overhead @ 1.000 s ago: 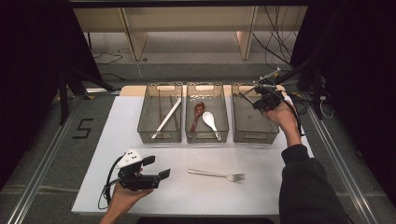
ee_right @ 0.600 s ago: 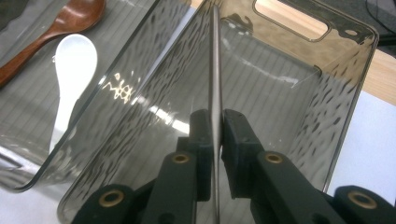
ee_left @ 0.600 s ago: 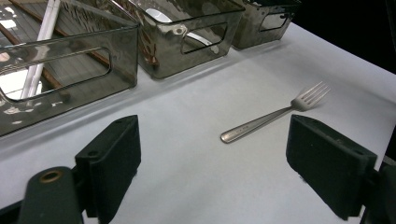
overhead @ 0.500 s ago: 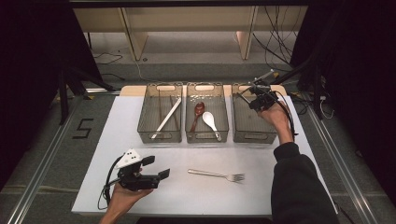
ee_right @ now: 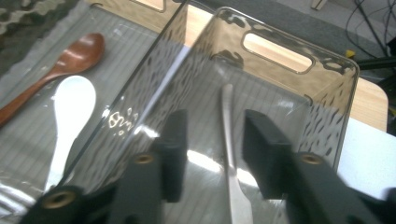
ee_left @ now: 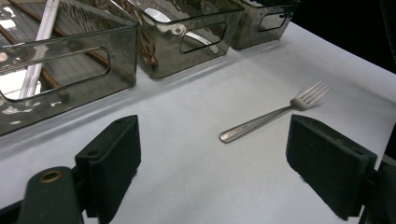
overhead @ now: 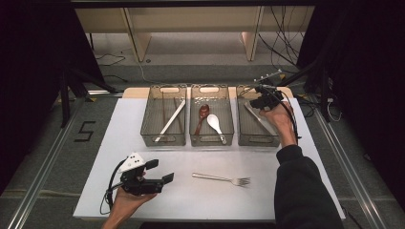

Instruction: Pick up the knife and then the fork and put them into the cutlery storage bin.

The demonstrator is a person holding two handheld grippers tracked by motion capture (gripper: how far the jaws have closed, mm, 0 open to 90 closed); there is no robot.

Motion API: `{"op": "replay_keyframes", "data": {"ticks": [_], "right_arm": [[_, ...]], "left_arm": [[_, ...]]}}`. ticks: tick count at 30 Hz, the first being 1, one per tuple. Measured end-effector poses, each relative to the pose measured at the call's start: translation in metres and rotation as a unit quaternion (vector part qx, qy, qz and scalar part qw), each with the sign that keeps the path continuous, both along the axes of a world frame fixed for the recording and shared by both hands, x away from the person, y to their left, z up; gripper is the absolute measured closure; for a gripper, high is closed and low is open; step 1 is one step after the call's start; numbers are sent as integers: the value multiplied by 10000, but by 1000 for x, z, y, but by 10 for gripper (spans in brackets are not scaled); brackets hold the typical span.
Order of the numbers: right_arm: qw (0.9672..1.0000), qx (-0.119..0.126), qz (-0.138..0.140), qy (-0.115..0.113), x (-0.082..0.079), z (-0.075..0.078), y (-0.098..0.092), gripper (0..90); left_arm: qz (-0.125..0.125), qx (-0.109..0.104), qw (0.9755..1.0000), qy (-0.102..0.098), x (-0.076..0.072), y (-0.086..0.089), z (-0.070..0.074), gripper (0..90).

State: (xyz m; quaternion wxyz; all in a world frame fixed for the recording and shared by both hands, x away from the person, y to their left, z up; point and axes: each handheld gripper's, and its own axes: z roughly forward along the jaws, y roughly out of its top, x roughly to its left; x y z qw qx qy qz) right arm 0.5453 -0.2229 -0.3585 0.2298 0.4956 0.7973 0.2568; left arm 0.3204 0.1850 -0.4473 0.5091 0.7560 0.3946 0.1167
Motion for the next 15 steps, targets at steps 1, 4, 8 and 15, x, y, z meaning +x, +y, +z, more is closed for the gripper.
{"op": "replay_keyframes", "data": {"ticks": [1, 4, 8, 15], "right_arm": [[10000, 8, -5, 20, -1, 0, -1, 568], [9999, 143, 21, 83, -5, 0, -5, 517], [9996, 252, 103, 118, -12, -1, -5, 466], [9977, 460, 454, 182, -32, 1, 1, 376]], "left_arm": [[1, 3, 10000, 1, 0, 0, 0, 175], [-1, 11, 10000, 0, 0, 0, 0, 175], [4, 5, 10000, 5, 0, -2, 0, 175], [9, 29, 10000, 4, 1, -1, 0, 175]]}}
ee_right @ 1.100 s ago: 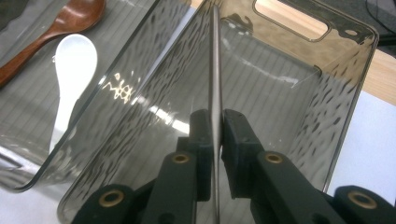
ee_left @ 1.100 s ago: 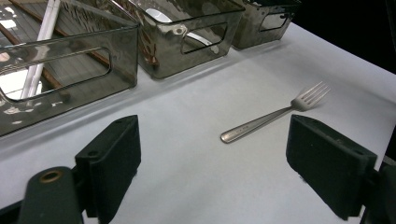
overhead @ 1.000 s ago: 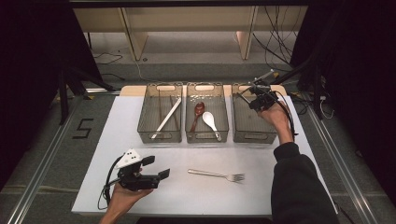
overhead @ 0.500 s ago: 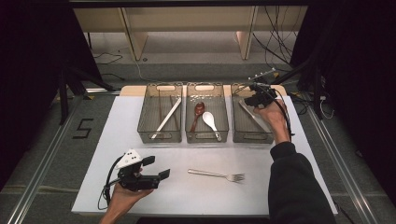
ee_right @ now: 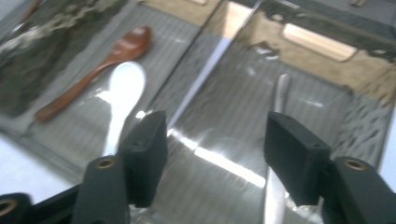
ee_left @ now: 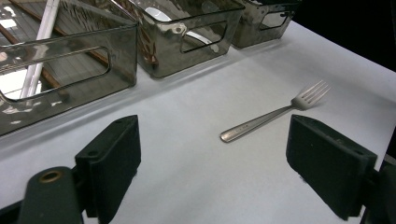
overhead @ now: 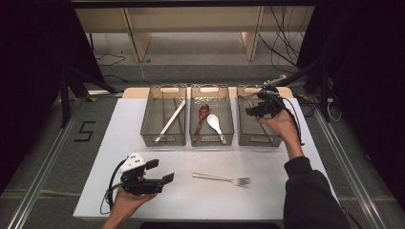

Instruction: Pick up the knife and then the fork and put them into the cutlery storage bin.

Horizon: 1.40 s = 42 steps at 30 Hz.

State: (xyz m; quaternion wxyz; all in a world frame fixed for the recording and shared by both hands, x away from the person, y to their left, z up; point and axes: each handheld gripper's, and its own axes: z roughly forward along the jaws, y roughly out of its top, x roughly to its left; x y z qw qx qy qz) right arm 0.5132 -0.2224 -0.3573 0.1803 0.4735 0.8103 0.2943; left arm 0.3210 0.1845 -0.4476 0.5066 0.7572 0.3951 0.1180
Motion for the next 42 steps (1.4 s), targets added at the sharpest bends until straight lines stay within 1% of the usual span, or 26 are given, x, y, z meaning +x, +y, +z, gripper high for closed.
{"op": "replay_keyframes", "data": {"ticks": [3, 7, 9, 10, 12, 13, 14, 16, 17, 19, 21, 22, 27, 28, 31, 33, 36, 37, 40, 41, 42], "right_arm": [[9999, 56, 154, -43, -11, 1, 3, 360], [9986, 210, 485, -37, -30, 2, 10, 353], [9975, 268, 647, -66, -38, 1, 15, 348], [9968, 284, 749, -42, -44, 1, 19, 342], [9958, 278, 873, -19, -51, -1, 23, 332], [9952, 314, 930, -24, -55, -2, 26, 328], [9943, 363, 1001, 30, -59, -4, 29, 327], [9925, 383, 1155, 96, -66, -8, 33, 323], [9920, 356, 1202, 163, -70, -11, 36, 322], [9897, 302, 1375, 278, -78, -18, 43, 320], [9883, 243, 1472, 312, -84, -24, 48, 320], [9870, 222, 1542, 401, -87, -28, 51, 317], [9821, 55, 1806, 533, -99, -40, 65, 306], [9816, 14, 1835, 529, -101, -43, 67, 306], [9788, -32, 1954, 617, -108, -49, 73, 306], [9767, -61, 2039, 666, -111, -53, 76, 305], [9748, -52, 2111, 720, -116, -57, 81, 305], [9737, -117, 2154, 734, -117, -60, 84, 305], [9714, -159, 2238, 776, -120, -63, 88, 305], [9702, -199, 2270, 827, -121, -65, 90, 303], [9692, -272, 2302, 831, -121, -67, 92, 300]], "left_arm": [[13, -27, 10000, 9, 0, 0, 0, 174], [15, -24, 10000, 3, 0, 0, 0, 171], [21, -32, 10000, 5, 0, 1, 0, 170], [24, -34, 10000, 6, 0, 1, 0, 170], [29, -35, 10000, 4, 0, 1, 0, 169], [28, -35, 10000, 3, 0, 1, 0, 169], [22, -27, 10000, 0, 0, 1, 0, 168], [21, -28, 10000, -2, 0, 1, 0, 167], [24, -31, 10000, -6, 0, 1, 0, 167], [26, -36, 10000, -2, 0, 1, 0, 167], [36, -43, 10000, -22, 0, 2, 0, 166], [33, -43, 10000, -18, 0, 2, 0, 166], [32, -61, 10000, -17, 0, 1, 0, 166], [24, -45, 10000, -23, 0, 2, 0, 166], [29, -52, 10000, -24, 0, 2, 0, 165], [37, -63, 10000, -24, 0, 2, 0, 165], [39, -75, 10000, -24, 0, 1, 0, 165], [25, -53, 10000, -26, 0, 2, 0, 165], [29, -52, 10000, -28, 0, 1, 0, 163], [27, -51, 10000, -29, 0, 2, 0, 163], [28, -54, 10000, -28, 0, 2, 0, 163]]}}
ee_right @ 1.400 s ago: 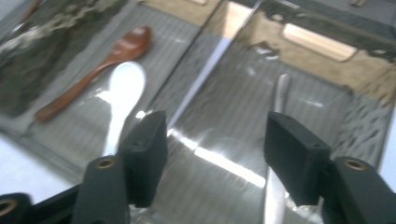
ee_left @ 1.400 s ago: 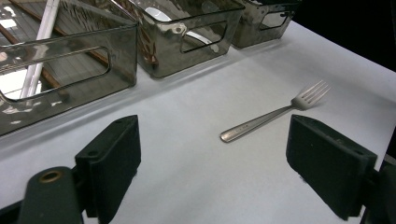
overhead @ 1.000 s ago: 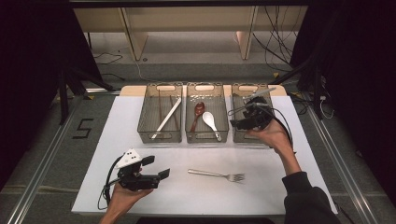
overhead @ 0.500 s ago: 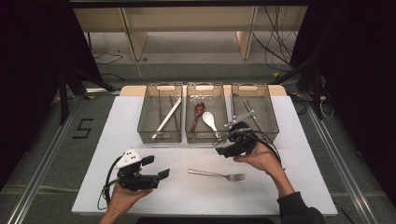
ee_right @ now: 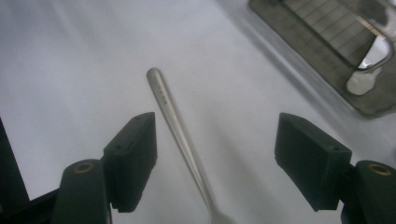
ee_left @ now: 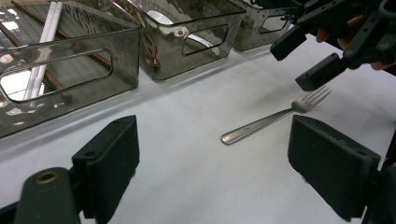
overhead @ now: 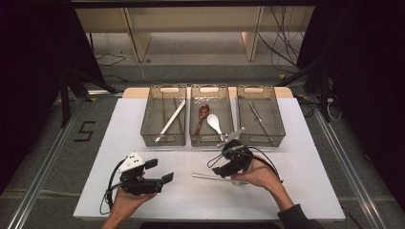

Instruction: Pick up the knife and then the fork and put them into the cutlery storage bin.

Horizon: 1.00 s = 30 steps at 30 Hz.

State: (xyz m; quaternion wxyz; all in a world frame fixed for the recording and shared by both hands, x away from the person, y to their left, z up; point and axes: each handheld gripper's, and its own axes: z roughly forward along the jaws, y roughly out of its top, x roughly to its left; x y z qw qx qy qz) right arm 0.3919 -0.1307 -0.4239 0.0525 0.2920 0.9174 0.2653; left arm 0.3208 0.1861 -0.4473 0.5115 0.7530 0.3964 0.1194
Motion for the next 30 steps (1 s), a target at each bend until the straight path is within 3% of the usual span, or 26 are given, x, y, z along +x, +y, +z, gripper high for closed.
{"op": "replay_keyframes", "data": {"ticks": [18, 30], "right_arm": [[9975, -589, 269, 288, -4, -19, 12, 333], [9934, -980, 431, 417, -4, -28, 13, 464]], "left_arm": [[8, -20, 10000, -27, -1, 0, 1, 162], [12, -23, 10000, -27, -1, 0, 1, 163]]}}
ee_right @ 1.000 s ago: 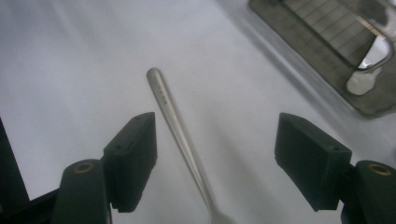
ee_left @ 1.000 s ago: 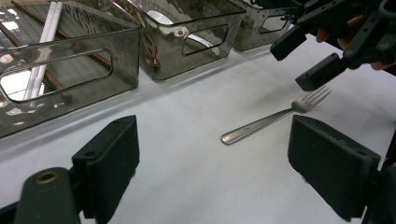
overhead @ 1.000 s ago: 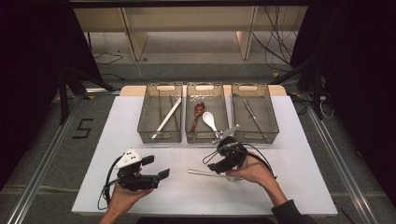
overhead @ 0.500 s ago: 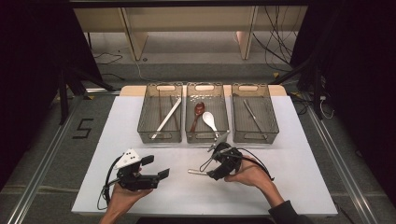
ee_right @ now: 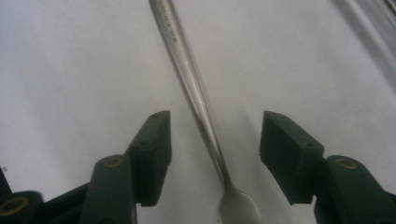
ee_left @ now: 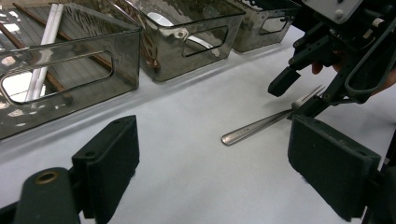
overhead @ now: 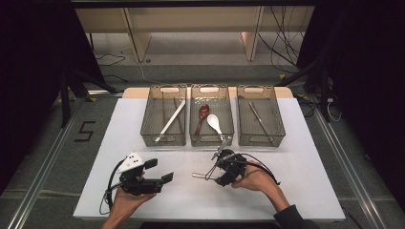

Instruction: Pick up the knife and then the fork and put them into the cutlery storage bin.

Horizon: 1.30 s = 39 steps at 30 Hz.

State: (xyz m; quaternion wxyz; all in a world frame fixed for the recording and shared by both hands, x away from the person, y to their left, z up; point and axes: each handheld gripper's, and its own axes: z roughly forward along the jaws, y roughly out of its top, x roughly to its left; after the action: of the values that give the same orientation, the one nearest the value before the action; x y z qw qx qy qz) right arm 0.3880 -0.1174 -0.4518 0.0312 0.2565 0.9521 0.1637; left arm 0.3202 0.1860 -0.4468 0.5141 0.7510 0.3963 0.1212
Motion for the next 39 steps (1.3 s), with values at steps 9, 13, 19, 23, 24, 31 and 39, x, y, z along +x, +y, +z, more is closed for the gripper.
{"op": "replay_keyframes", "data": {"ticks": [9, 13, 19, 23, 24, 31, 39], "right_arm": [[9998, -191, 39, 66, 2, -6, 0, 603], [9995, -309, 80, 54, 1, -7, 1, 655], [9992, -366, 138, 22, 0, -8, 1, 732], [9987, -457, 204, 52, -1, -7, 3, 769], [9986, -478, 209, 62, -1, -7, 4, 772], [9973, -628, 366, 89, -5, -6, 9, 822], [9969, -656, 419, 118, -6, -6, 9, 848]], "left_arm": [[-20, 18, 10000, 1, 0, 0, 0, 163], [-19, 20, 10000, 3, 0, 0, 0, 162], [-19, 23, 10000, 7, 0, 0, 0, 162], [-23, 27, 10000, 6, 0, 0, 0, 163], [-24, 28, 10000, 5, 0, 0, 0, 162], [-20, 31, 10000, 4, 0, 0, 0, 163], [-15, 26, 10000, 4, 0, 0, 0, 163]]}}
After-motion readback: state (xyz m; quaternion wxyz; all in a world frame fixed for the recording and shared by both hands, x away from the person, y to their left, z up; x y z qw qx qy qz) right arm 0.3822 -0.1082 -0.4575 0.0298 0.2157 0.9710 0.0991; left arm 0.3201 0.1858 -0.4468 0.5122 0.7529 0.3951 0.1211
